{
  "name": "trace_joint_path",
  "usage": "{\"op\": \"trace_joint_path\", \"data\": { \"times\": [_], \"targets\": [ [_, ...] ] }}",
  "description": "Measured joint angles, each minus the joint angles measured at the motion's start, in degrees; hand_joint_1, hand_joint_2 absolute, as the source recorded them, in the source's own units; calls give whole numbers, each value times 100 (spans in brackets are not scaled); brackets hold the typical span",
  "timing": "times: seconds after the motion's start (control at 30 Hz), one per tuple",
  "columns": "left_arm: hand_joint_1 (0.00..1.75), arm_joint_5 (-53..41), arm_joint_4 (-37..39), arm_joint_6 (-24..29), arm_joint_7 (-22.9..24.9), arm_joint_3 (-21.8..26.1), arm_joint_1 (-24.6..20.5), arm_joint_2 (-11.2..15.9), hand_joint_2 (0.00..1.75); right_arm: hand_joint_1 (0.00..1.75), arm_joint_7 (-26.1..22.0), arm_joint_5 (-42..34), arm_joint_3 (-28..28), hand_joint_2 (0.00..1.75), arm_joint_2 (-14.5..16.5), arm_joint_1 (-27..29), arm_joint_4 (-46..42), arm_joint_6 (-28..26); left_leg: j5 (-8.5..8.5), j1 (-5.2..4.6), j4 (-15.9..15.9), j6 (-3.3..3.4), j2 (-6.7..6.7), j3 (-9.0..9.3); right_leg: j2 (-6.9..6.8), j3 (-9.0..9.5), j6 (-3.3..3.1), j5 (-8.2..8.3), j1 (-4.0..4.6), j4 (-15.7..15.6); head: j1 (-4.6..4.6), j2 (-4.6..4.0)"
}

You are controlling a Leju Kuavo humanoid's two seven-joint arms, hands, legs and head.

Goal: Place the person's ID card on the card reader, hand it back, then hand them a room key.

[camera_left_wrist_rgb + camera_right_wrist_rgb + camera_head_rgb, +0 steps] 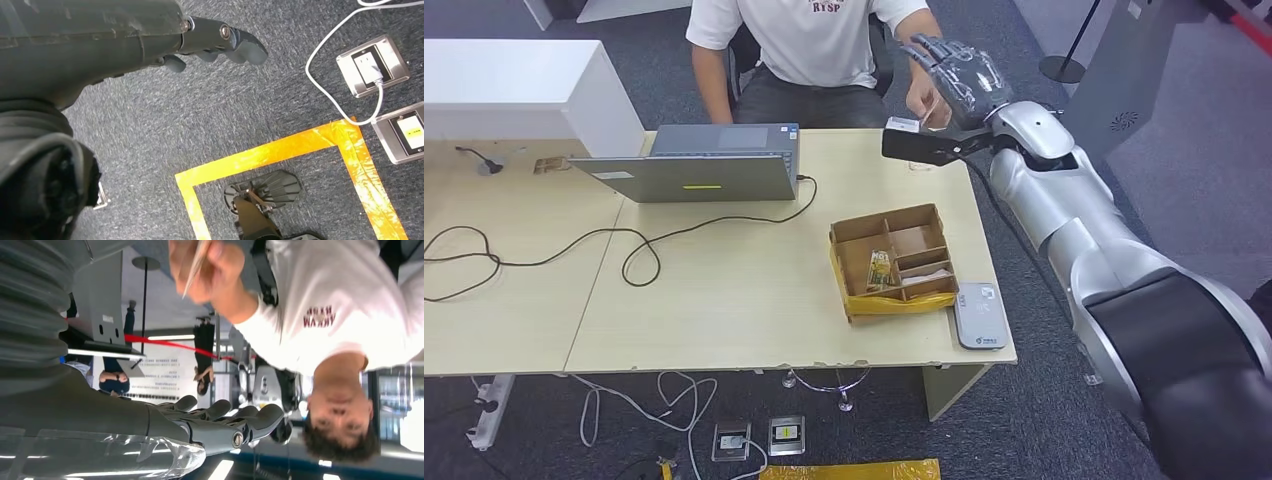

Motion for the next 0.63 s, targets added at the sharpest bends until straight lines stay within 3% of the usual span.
{"op": "trace_joint_path", "data": {
  "times": [0.33,0.5,0.63],
  "targets": [
    [0,304,0,259,-272,8,190,-32,0,0,-259,-353,-320,175,-892,144,1,-1625,-2,-3,3,2,1,1,-1,-1,0,0,-3,-8,1,0],
    [0,555,0,364,-371,25,349,-56,0,0,86,-391,-570,175,-1614,602,21,-2435,-8,-3,4,2,-4,0,-7,-1,1,0,-3,-12,-1,0],
    [0,674,0,440,-412,53,441,-59,0,0,325,-388,-806,175,-2209,966,43,-2629,-10,-4,5,2,-5,0,-5,-3,1,0,-3,-13,-1,0]
  ]
}}
